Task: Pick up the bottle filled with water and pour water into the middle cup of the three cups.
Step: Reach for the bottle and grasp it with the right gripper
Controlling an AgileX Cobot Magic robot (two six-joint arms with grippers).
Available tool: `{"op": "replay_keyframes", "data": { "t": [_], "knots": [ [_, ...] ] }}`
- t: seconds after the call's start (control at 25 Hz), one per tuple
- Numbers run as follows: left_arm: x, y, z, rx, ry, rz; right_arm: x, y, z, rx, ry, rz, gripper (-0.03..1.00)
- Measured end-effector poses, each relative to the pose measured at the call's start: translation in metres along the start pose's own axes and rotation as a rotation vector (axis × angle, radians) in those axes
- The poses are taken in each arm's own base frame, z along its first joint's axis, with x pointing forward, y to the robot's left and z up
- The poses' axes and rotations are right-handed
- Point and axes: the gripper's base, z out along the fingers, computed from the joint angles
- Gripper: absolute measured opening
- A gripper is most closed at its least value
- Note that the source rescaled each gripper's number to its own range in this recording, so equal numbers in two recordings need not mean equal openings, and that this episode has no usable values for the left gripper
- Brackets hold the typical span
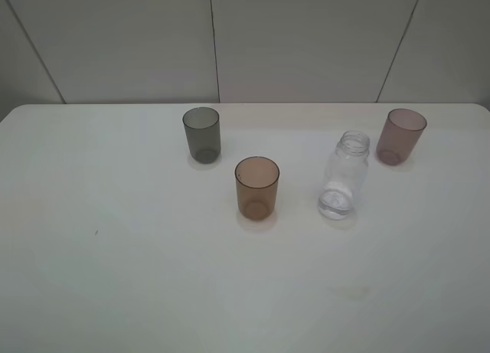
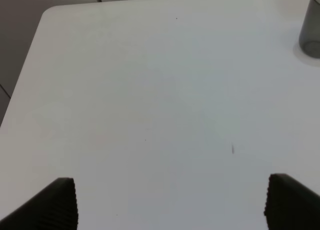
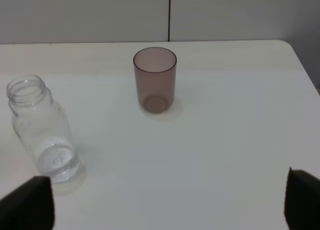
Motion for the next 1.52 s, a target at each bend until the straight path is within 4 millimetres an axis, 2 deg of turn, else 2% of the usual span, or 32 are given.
{"op": "replay_keyframes", "data": {
  "t": [0.96,1.08,1.2,1.36,1.52],
  "knots": [
    [0.0,0.0,0.0,0.0,0.0,0.0,-0.001,0.0,0.001,-0.05,0.007,-0.021,1.0],
    [0.0,0.0,0.0,0.0,0.0,0.0,-0.006,0.005,0.012,-0.081,0.085,-0.008,1.0],
    [0.0,0.0,0.0,0.0,0.0,0.0,-0.017,0.012,0.032,-0.123,0.228,0.016,1.0],
    [0.0,0.0,0.0,0.0,0.0,0.0,-0.049,0.017,0.055,-0.137,0.36,0.026,1.0],
    [0.0,0.0,0.0,0.0,0.0,0.0,-0.082,0.021,0.086,-0.134,0.411,0.027,1.0]
  ]
}}
